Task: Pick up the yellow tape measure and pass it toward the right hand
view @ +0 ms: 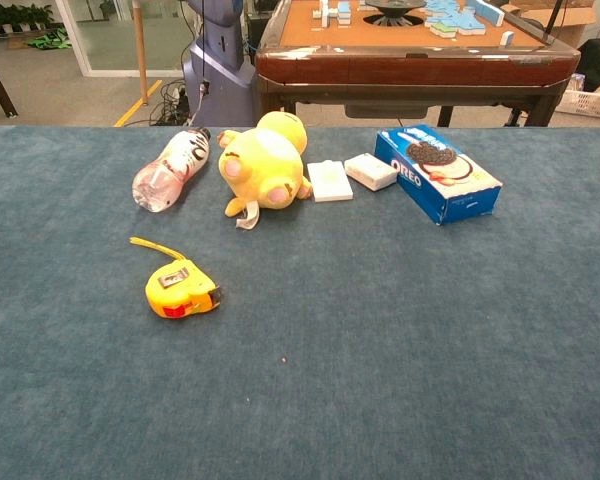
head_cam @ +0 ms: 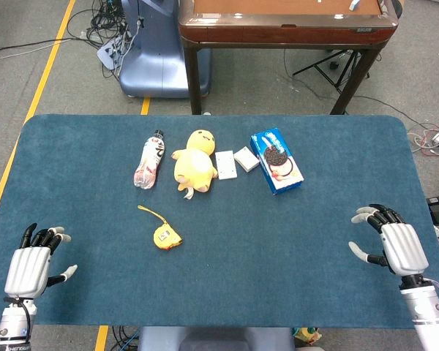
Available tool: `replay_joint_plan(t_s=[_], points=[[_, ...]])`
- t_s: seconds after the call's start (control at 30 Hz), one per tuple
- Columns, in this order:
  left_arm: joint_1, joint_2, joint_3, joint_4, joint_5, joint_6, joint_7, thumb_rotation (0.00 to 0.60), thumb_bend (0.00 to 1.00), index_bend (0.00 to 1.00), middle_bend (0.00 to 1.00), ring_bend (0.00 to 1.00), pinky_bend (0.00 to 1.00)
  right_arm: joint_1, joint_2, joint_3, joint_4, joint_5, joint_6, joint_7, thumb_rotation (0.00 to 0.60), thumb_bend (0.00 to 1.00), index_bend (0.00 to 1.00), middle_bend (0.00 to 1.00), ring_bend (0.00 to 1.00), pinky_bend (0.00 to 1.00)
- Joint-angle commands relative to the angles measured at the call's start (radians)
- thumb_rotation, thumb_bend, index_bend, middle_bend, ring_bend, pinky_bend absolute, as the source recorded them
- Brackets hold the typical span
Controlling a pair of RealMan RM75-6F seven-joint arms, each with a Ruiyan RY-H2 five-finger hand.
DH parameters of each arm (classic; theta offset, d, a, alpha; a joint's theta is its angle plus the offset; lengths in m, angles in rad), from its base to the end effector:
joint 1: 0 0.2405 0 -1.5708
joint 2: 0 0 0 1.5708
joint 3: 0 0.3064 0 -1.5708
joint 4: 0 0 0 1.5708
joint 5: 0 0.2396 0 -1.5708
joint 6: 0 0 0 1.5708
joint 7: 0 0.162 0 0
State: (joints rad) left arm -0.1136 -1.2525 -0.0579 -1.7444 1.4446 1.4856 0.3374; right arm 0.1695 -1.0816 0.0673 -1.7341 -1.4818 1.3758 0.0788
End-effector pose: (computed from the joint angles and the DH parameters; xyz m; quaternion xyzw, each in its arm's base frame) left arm -0.3226 0.2124 0.0978 -0.6060 -0.3722 -0.3649 0.6009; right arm -0.3304 -0.2352 0.1422 0.5955 -0.4404 0.4287 0.5173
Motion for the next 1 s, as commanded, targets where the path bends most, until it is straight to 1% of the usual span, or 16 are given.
replay_joint_plan(t_s=[0.03, 0.2, 0.43, 0.57, 0.73, 0.9, 1.0], points=[[-0.005, 0.003, 0.001, 0.002, 0.000, -0.010, -0.007, 0.600, 0.14, 0.37, 0.27, 0.21, 0.06, 0.000, 0.002, 0.001, -0.003, 0.000, 0.000, -0.003, 0.600, 0.32, 0.40, 0.30, 0.18, 0.19], [-0.030, 0.016, 0.003, 0.020, 0.013, -0.050, -0.028, 0.600, 0.14, 0.37, 0.27, 0.21, 0.06, 0.002, 0.010, 0.007, -0.010, -0.004, 0.007, -0.008, 0.600, 0.32, 0.40, 0.30, 0.18, 0.19], [-0.110, 0.058, -0.008, 0.032, 0.051, -0.152, -0.087, 0.600, 0.14, 0.37, 0.27, 0.21, 0.06, 0.009, 0.053, 0.041, -0.046, 0.002, 0.032, -0.048, 0.600, 0.32, 0.40, 0.30, 0.18, 0.19], [-0.183, 0.083, -0.019, 0.049, 0.071, -0.249, -0.158, 0.600, 0.14, 0.35, 0.27, 0.21, 0.06, 0.017, 0.082, 0.059, -0.077, 0.017, 0.031, -0.067, 0.600, 0.32, 0.40, 0.30, 0.18, 0.19], [-0.268, 0.086, -0.031, 0.085, 0.088, -0.354, -0.240, 0.600, 0.14, 0.32, 0.28, 0.21, 0.06, 0.022, 0.091, 0.062, -0.094, 0.027, 0.021, -0.073, 0.600, 0.32, 0.40, 0.30, 0.18, 0.19], [-0.351, 0.090, -0.034, 0.087, 0.098, -0.459, -0.277, 0.600, 0.14, 0.29, 0.28, 0.21, 0.06, 0.022, 0.089, 0.061, -0.099, 0.032, 0.019, -0.072, 0.600, 0.32, 0.40, 0.30, 0.18, 0.19], [-0.401, 0.086, -0.044, 0.078, 0.078, -0.527, -0.281, 0.600, 0.14, 0.26, 0.28, 0.18, 0.06, 0.022, 0.080, 0.058, -0.094, 0.027, 0.019, -0.067, 0.600, 0.32, 0.40, 0.30, 0.18, 0.19]])
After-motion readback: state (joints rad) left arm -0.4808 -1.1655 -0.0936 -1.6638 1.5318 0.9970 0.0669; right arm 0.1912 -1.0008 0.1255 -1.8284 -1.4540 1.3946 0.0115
